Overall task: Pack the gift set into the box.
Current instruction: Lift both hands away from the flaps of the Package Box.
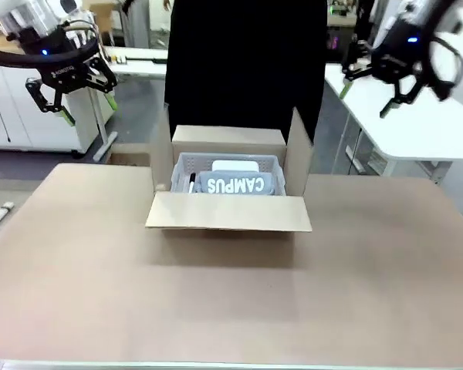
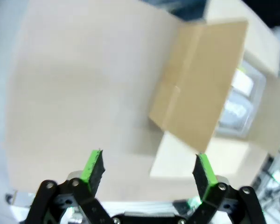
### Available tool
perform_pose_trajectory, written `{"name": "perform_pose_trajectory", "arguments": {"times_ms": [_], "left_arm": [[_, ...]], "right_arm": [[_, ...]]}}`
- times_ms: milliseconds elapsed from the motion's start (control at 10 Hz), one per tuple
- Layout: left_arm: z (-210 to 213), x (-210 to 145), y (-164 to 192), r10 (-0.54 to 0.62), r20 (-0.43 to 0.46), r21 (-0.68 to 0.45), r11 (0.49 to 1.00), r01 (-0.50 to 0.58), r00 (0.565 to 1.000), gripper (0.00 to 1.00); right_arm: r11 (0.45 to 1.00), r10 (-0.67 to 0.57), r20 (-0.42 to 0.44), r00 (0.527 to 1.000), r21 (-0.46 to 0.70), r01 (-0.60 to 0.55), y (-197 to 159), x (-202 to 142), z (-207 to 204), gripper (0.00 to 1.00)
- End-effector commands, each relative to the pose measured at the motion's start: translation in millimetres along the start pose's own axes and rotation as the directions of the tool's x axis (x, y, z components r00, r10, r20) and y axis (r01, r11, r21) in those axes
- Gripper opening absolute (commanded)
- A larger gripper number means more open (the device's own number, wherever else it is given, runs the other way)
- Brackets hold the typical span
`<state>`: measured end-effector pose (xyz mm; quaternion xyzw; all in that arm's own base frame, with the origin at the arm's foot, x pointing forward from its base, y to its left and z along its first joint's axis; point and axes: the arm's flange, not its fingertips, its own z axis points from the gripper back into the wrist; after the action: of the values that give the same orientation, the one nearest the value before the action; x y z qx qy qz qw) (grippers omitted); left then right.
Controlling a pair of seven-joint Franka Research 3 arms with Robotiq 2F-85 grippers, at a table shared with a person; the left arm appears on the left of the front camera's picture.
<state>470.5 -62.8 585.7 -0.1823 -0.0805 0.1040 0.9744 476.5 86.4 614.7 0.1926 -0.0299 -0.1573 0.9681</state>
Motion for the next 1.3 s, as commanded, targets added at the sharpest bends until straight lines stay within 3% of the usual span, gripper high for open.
{"name": "perform_pose_trajectory", "arguments": {"times_ms": [0,100,200,400,500,600,1200], "left_arm": [[18.0,-25.9,32.5,-0.169,-0.148,-0.251,0.959,0.128,0.974,1.00],[24.4,-31.2,48.8,-0.299,-0.179,-0.418,0.886,0.203,0.937,1.00],[22.6,-26.3,64.7,-0.330,-0.217,-0.533,0.828,0.171,0.919,1.00],[-2.0,-1.3,94.6,-0.339,-0.282,-0.717,0.696,0.038,0.898,1.00],[-21.6,17.8,105.9,-0.324,-0.356,-0.733,0.678,-0.047,0.876,1.00],[16.1,-29.8,84.8,-0.348,-0.154,-0.667,0.727,0.162,0.925,1.00],[16.1,-29.8,84.8,-0.348,-0.154,-0.667,0.727,0.162,0.925,1.00]], "right_arm": [[0.979,0.022,-0.216,0.976,0.204,0.023,-54.4,-31.2,17.5,1.00],[0.933,0.044,-0.277,0.960,0.355,0.060,-87.1,-41.9,26.7,1.00],[0.864,0.044,-0.320,0.946,0.487,0.125,-121.8,-43.1,26.3,1.00],[0.697,0.043,-0.303,0.952,0.692,0.189,-196.6,-35.9,6.6,1.00],[0.667,-0.038,-0.304,0.952,0.702,0.251,-210.0,-24.7,-10.2,1.00],[0.778,0.047,-0.294,0.955,0.610,0.150,-172.9,-47.4,27.2,1.00],[0.778,0.047,-0.294,0.955,0.610,0.150,-172.9,-47.4,27.2,1.00]]}}
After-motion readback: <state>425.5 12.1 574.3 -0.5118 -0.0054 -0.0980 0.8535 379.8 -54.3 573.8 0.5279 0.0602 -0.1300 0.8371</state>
